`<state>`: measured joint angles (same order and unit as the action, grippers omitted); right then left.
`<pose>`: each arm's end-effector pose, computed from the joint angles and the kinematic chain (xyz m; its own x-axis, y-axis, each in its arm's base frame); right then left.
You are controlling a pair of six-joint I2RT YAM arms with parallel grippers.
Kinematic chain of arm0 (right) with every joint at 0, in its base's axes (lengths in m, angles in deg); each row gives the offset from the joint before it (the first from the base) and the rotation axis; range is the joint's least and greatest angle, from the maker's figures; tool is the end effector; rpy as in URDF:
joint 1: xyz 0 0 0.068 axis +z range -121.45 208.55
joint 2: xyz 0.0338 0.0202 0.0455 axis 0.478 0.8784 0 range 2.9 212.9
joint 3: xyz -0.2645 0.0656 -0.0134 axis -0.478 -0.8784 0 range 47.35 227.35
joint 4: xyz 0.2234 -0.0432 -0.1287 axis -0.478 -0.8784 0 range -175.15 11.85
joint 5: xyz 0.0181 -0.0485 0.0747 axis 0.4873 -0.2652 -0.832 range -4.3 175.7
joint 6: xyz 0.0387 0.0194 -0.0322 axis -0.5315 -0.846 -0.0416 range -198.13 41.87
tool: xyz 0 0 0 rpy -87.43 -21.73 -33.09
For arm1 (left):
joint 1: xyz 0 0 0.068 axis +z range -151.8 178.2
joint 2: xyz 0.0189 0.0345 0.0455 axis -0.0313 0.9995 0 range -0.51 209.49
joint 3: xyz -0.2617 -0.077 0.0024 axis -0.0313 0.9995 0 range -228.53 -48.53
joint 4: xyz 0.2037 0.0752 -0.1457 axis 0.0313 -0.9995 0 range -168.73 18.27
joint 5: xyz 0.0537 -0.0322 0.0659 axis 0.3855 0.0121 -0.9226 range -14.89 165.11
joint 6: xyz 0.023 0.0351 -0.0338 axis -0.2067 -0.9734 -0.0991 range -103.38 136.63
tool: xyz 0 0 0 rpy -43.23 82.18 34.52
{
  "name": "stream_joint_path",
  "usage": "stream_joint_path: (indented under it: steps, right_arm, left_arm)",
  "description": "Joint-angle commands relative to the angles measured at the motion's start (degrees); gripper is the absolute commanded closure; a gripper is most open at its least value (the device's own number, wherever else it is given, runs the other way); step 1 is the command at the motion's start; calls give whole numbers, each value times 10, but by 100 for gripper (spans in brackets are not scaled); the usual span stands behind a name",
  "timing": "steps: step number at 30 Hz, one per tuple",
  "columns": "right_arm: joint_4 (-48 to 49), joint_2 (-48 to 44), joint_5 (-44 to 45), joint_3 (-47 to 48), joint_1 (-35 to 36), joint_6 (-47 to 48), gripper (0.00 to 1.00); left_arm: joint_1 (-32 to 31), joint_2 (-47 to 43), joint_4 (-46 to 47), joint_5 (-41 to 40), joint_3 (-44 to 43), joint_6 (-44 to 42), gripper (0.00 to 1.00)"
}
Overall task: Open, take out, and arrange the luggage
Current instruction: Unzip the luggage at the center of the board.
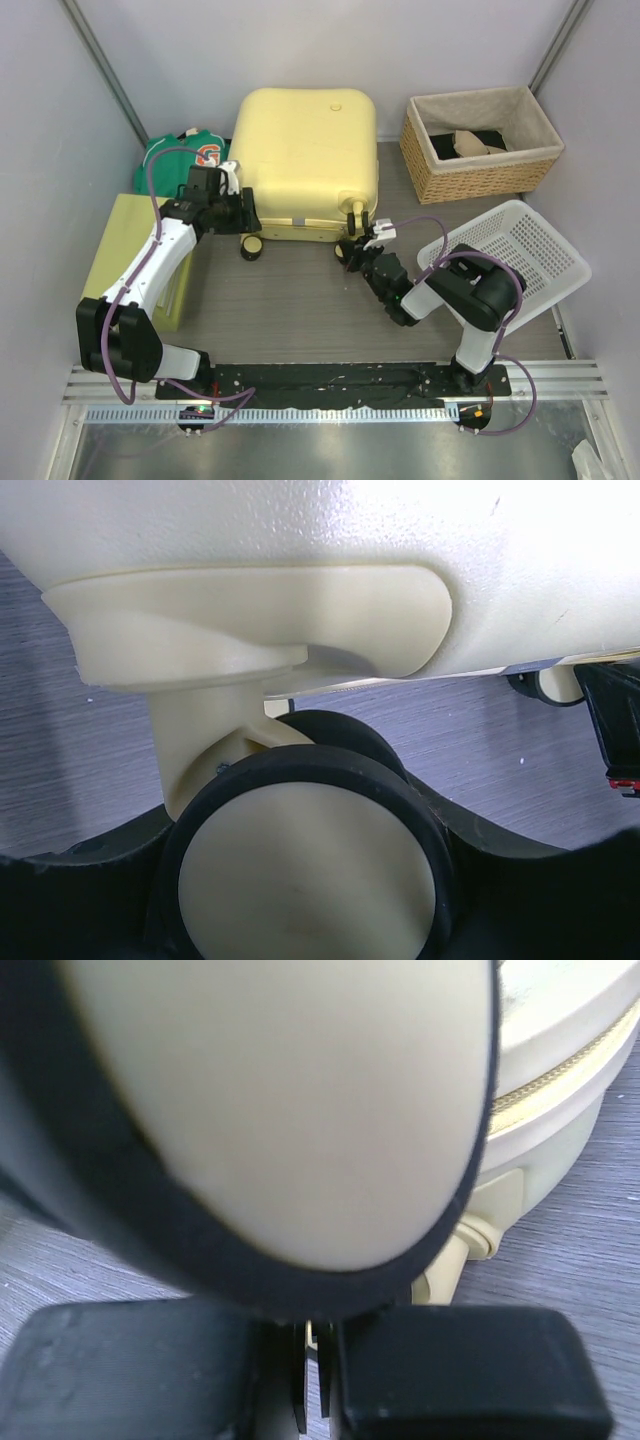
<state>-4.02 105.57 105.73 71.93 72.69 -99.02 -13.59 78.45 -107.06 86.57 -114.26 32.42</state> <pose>0.2198 0.1962 0.1364 -0.1922 0.2803 -0.9405 -0.3643 0.8695 0.3336 0.2861 -0.0670 0.2934 -0.7957 -0.1063 -0.5963 0.1168 0.9390 -0.3233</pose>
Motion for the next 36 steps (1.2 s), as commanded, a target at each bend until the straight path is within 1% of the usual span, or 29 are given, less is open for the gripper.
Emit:
stream_joint_path:
  steps: [1,6,11,16,17,18,20,21,23,24,25,26,27,28,29,30,31,32,33,34,35,36]
  right_arm:
    - [214,-32,73,-11,-7,15,99]
    - [202,-48,131,-27,-7,20,99]
    - [141,-70,194,-28,-7,23,99]
    - [131,-76,220,-34,-11,31,99]
    - [134,-77,211,-38,-12,35,99]
    - [143,-78,173,-42,-15,40,99]
    - [170,-80,126,-51,-19,57,99]
    - [171,-82,61,-52,-21,60,99]
    - [161,-92,22,-60,-26,42,99]
    - [158,-95,6,-65,-28,31,97]
    - [157,-97,-30,-70,-32,21,93]
    - [158,-98,-48,-77,-39,2,89]
    - [157,-99,-66,-79,-45,-7,82]
    - [157,-98,-107,-80,-51,-13,77]
    - [157,-93,-124,-78,-62,-29,71]
    - [157,-91,-140,-76,-68,-36,63]
    - [157,-88,-168,-69,-73,-43,60]
    - [157,-81,-186,-64,-84,-51,53]
    - [157,-76,-192,-59,-89,-57,50]
    - [158,-73,-219,-50,-92,-61,48]
    - [158,-69,-228,-45,-96,-63,43]
    - [159,-61,-240,-41,-105,-73,42]
  left_arm:
    - [-4,-35,-7,-14,-12,-20,100]
    - [-3,-35,-12,-46,-13,-27,100]
    - [5,-32,-17,-57,-15,-29,100]
    - [12,-33,-18,-60,-15,-30,100]
    - [12,-33,-17,-61,-14,-30,100]
    - [12,-33,-18,-61,-14,-30,100]
    - [12,-33,-17,-55,-14,-30,100]
    - [12,-33,-17,-48,-14,-31,100]
    - [12,-35,-16,-37,-14,-33,100]
    - [12,-35,-15,-36,-13,-35,100]
    - [12,-38,-13,-33,-13,-36,100]
    - [12,-39,-12,-32,-12,-36,100]
    - [12,-40,-12,-31,-12,-36,100]
    - [12,-40,-13,-29,-13,-36,100]
    - [12,-41,-12,-26,-12,-36,100]
    - [12,-41,-11,-23,-12,-36,100]
    - [12,-41,-12,-19,-12,-36,100]
    - [12,-41,-11,-18,-12,-36,100]
    - [12,-42,-11,-18,-12,-36,100]
    - [12,-41,-11,-17,-12,-36,100]
    - [12,-41,-12,-17,-12,-36,100]
    - [12,-42,-12,-17,-12,-36,100]
